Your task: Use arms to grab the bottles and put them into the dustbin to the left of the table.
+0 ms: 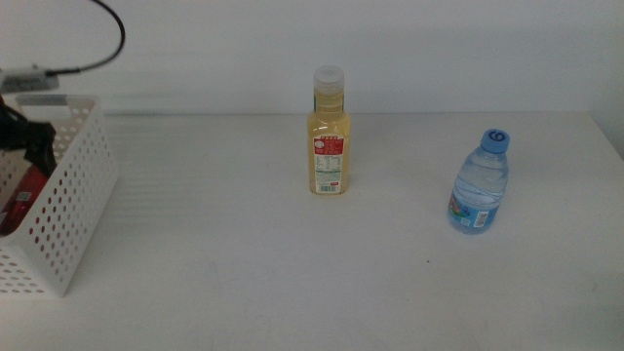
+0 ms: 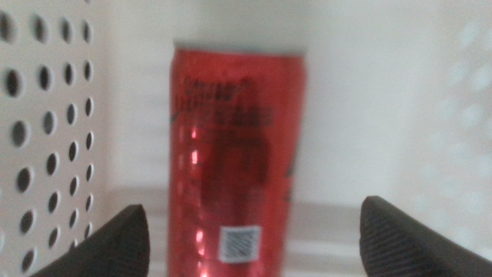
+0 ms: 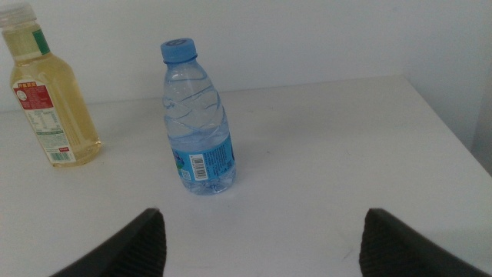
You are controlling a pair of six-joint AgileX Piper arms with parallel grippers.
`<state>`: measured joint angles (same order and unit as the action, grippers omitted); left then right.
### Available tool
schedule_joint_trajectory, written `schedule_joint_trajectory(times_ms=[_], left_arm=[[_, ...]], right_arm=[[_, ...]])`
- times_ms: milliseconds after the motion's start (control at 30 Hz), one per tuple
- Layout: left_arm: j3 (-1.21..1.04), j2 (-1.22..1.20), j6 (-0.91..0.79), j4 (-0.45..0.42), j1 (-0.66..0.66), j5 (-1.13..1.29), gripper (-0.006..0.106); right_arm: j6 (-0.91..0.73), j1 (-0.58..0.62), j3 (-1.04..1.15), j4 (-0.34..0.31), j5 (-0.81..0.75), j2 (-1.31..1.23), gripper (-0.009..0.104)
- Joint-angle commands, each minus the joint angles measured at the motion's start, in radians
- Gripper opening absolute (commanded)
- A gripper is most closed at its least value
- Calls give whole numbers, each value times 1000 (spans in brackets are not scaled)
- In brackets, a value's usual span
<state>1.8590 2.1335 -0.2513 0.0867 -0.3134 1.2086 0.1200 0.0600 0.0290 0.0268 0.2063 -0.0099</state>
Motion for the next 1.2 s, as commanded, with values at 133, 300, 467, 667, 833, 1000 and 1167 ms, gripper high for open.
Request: schedule_joint_trajectory(times_ms=[133,300,467,667,833,1000,1167], left_arm=[[-2,-235,53,38,45,91,89],[-96,-438,120,-2,94,56,89],[-241,-658,163,-11,154,-67,89],[-463,-890,208,-9,260,-285,89],[-625,-1017,211,15,360,-461,89],[-792,-1087,211,76,455,-639,89],[-960,-1108,211,86,573,-898,89]], right_arm=[[-13,-4,-9,-6,-75,-27,66],[-13,-4,-9,-6,-75,-27,66],[-13,-4,-9,-6,-75,-27,66],[-13,-4,-9,-6,-75,-27,66],[-13,-4,-9,-6,-75,-27,66],[-13,-4,-9,-6,-75,-27,66],[-13,-4,-9,-6,-75,-27,66]])
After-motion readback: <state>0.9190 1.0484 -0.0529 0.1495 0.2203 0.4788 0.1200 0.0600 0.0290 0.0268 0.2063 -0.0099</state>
